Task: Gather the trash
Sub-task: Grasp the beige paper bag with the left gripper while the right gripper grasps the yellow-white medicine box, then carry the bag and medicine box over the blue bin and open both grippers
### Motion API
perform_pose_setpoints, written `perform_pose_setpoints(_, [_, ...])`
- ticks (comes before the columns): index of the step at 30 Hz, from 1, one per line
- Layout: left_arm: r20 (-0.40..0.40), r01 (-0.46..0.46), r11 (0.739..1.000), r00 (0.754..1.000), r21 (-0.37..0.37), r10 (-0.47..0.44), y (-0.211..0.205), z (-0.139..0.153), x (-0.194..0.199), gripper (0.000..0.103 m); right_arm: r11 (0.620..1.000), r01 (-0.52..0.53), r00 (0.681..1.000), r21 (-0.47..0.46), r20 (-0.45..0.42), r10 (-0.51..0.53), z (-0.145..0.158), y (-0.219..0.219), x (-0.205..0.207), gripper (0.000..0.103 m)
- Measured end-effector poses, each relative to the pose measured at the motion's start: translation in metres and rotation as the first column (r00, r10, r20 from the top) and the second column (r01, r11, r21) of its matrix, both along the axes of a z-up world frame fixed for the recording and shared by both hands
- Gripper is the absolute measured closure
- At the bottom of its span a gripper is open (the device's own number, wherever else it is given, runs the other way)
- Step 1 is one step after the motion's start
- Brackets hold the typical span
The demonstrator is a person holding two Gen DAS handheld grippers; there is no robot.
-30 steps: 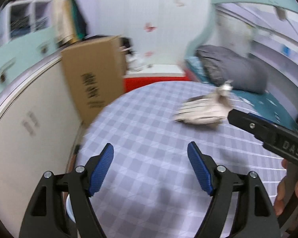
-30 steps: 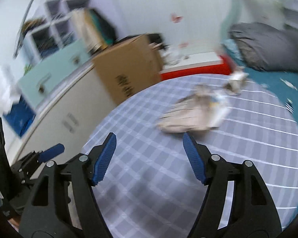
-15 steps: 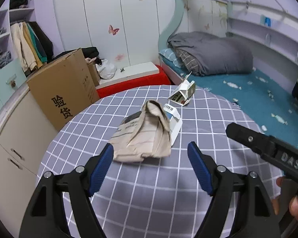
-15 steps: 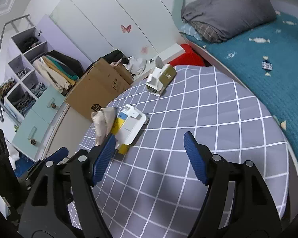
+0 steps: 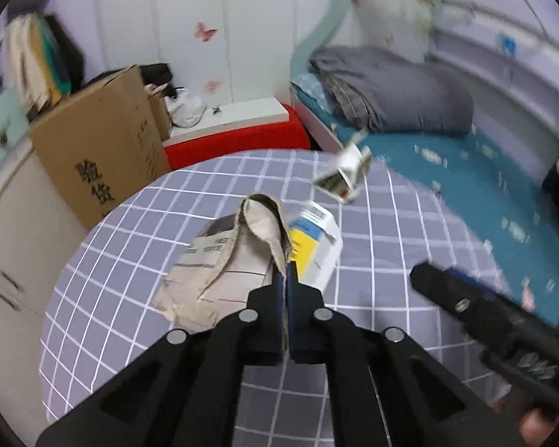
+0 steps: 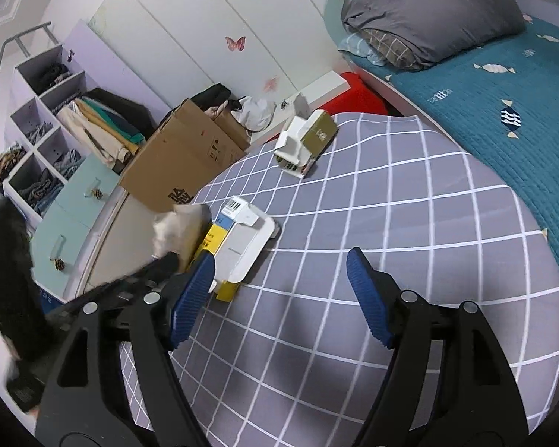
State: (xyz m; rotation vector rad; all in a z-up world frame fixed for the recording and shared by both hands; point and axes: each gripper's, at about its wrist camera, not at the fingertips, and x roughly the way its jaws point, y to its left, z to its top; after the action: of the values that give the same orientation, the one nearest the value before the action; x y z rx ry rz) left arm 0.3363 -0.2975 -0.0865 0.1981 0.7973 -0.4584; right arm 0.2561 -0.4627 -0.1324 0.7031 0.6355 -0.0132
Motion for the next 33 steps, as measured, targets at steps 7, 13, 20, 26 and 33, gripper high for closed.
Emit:
perform_pose_setpoints(7, [0.104,-0.103,0.990,0.988,-0.094,0.112,0.064,0.037,-0.005,0.102,0.998,-0.049,0.998,-0.028,-0.027,0.049,0.006,0.033,0.025,0.023])
perform_pose_setpoints(13, [0.162,-0.184,0.973,0.965,-0.141,0.206,0.112,0.056,0.002,0.102,0.998,-0.051,0.995,-0.042,-0.090,0.047,0.008,0.064,0.061,0.016])
perform_pose_setpoints(20, [0.221,-0.254,0.955,0.933,-0.151,0.283,0.163,0.068,0.001,0.102,0.978,0.008,0.978,-0.207,-0.204,-0.052,-0.004,0.085,0.097,0.016])
perform_pose_setpoints(26, [0.200,-0.294,0.940,0.924,-0.172,0.326,0.208,0.063,0.003,0.102,0.963,-0.029,0.976,-0.269,-0.215,-0.030,-0.004,0.106,0.103,0.063])
perform_pose_setpoints(33, [0.159,-0.352,0.915,0.910,-0.198,0.384,0.270,0.050,-0.003,0.102,0.948,-0.135,0.978,-0.288,-0.193,0.080,0.009,0.167,0.105,0.064])
